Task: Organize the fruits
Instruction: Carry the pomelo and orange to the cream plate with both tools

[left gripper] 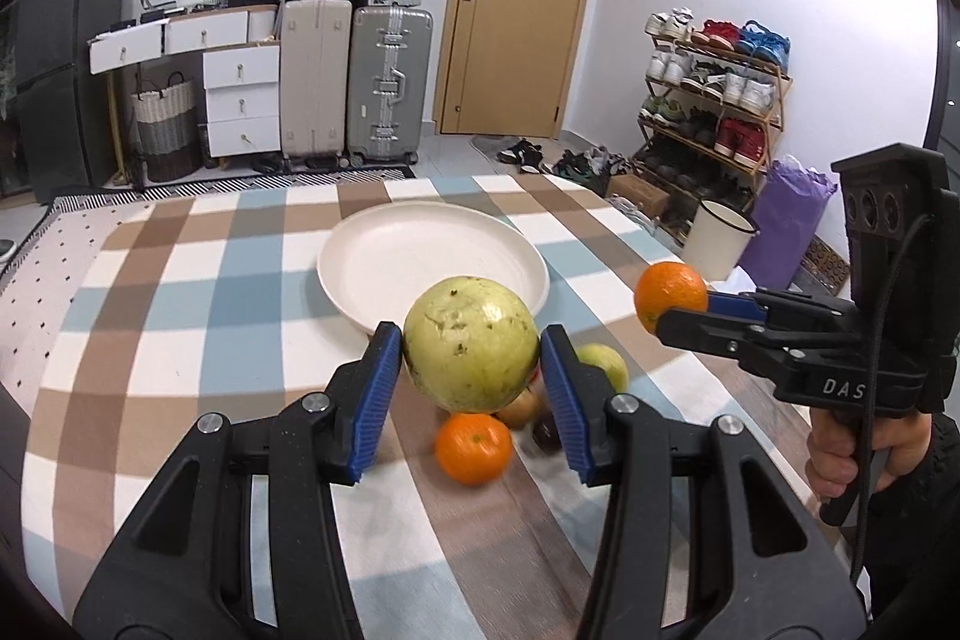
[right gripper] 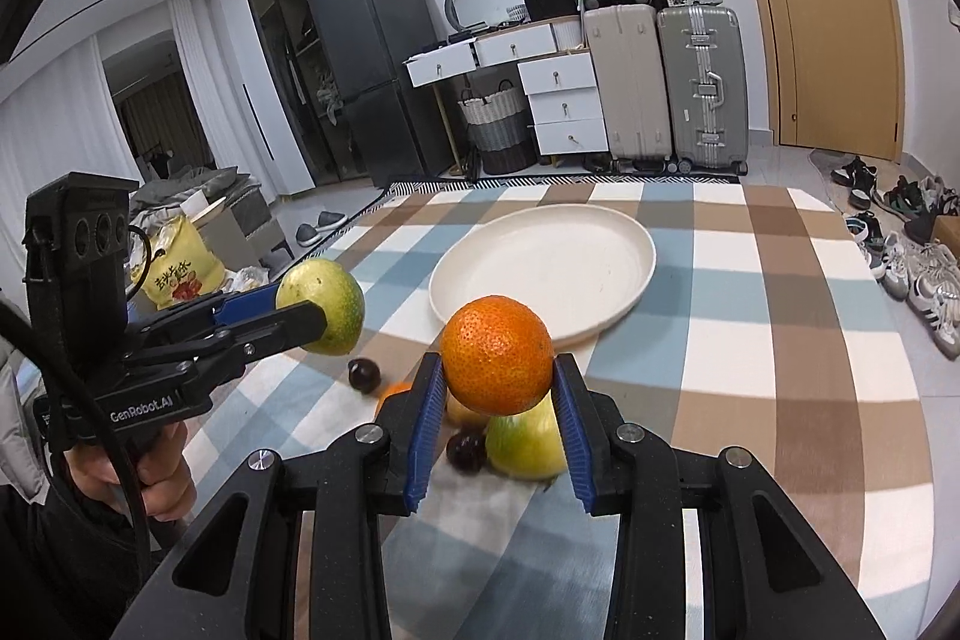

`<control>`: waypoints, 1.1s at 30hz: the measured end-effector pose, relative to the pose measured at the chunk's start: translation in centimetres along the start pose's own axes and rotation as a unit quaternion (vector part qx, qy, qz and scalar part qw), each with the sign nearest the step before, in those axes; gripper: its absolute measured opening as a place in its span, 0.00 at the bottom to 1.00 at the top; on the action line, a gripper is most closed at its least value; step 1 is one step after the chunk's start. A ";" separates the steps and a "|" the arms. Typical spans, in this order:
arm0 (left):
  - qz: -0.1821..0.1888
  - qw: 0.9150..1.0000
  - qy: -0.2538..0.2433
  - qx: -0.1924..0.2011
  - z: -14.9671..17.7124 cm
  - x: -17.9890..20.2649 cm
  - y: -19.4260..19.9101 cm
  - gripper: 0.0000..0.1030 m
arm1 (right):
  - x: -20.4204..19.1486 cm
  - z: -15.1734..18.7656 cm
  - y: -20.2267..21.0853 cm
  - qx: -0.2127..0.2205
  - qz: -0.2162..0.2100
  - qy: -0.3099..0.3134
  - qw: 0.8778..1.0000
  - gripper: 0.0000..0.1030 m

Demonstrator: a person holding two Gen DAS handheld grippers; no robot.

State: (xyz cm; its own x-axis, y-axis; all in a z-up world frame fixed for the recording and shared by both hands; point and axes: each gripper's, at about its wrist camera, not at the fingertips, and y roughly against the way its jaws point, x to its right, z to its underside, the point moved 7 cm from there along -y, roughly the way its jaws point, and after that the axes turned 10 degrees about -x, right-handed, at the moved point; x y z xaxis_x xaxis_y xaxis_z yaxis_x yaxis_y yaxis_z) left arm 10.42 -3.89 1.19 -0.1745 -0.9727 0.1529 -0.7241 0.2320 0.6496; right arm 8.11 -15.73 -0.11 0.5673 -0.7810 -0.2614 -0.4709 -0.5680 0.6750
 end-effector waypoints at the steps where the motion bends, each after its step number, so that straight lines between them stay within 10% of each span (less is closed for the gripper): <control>1: -0.003 1.000 0.000 0.002 -0.3 -0.2 -0.1 0.44 | 0.1 -0.3 -0.1 0.002 -0.001 -0.002 1.000 0.35; 33: -0.030 0.999 0.020 -0.012 -5.5 -5.0 -10.9 0.44 | 3.6 -6.0 -7.7 -0.005 0.013 -0.026 1.000 0.35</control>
State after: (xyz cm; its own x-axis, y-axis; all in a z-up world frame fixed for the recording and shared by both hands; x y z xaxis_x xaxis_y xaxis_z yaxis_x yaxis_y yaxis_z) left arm 22.82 -1.60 -2.56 -0.1040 -0.9841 0.1438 -0.7160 0.1744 0.6759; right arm 17.81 -12.59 -2.09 0.5184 -0.8081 -0.2796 -0.4782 -0.5450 0.6887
